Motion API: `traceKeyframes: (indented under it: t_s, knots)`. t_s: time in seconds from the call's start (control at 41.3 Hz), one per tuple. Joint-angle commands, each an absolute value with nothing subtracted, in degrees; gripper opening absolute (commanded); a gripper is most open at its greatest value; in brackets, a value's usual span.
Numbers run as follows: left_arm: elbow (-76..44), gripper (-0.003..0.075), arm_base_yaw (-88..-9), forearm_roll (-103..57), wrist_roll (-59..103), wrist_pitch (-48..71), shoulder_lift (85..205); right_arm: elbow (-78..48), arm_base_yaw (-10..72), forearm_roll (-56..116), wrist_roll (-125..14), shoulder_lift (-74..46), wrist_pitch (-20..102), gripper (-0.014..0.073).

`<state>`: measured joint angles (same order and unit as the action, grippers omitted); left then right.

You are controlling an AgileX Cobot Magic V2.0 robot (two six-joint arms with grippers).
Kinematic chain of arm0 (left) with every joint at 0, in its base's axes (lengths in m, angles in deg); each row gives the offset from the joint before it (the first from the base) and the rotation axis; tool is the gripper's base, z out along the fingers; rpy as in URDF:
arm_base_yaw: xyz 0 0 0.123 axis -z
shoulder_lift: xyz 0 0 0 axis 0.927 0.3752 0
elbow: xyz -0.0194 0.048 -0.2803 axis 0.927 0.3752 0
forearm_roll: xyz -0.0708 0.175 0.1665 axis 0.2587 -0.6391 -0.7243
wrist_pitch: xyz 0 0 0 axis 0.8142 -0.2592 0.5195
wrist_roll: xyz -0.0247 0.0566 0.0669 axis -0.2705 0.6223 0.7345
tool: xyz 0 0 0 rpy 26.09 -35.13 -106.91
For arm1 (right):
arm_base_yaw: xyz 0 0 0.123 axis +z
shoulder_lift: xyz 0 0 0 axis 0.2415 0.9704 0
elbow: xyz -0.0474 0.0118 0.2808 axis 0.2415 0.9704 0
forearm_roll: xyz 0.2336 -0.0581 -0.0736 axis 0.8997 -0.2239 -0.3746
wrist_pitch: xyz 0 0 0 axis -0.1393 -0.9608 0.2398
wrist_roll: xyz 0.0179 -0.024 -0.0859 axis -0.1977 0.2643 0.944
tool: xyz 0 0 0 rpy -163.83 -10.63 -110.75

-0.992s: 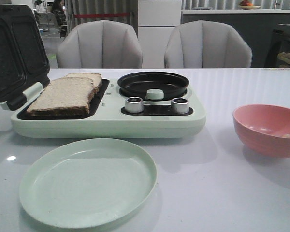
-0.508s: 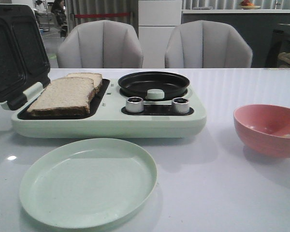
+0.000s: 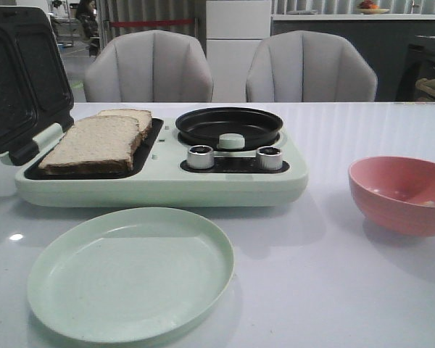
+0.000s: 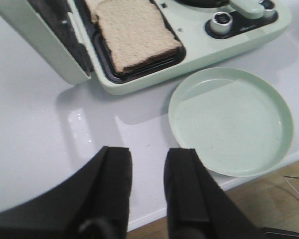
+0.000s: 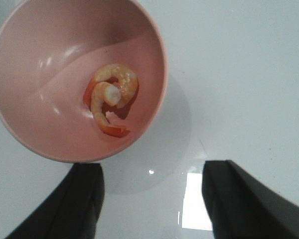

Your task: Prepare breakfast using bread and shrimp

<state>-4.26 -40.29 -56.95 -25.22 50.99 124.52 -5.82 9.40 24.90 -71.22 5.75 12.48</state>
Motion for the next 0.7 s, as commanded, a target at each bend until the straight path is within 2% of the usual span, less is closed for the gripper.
traceKeyframes:
  t_s: [0.0,0.412,0.678]
  knots:
    - [-9.0,0.0262,-42.8,-59.9,-26.3,48.5,126.7,-7.5,9.0,25.2,-70.6,3.6,14.3,0.0523]
    - [-20.9,0.0261,-59.1,-61.1,-22.1,49.4,138.9,-7.5,9.0,25.2,-70.6,3.6,10.9,0.0523]
    - [-28.2,0.0261,-69.4,-52.2,-13.8,48.3,149.5,-7.5,9.0,25.2,-70.6,3.6,10.8,0.0523]
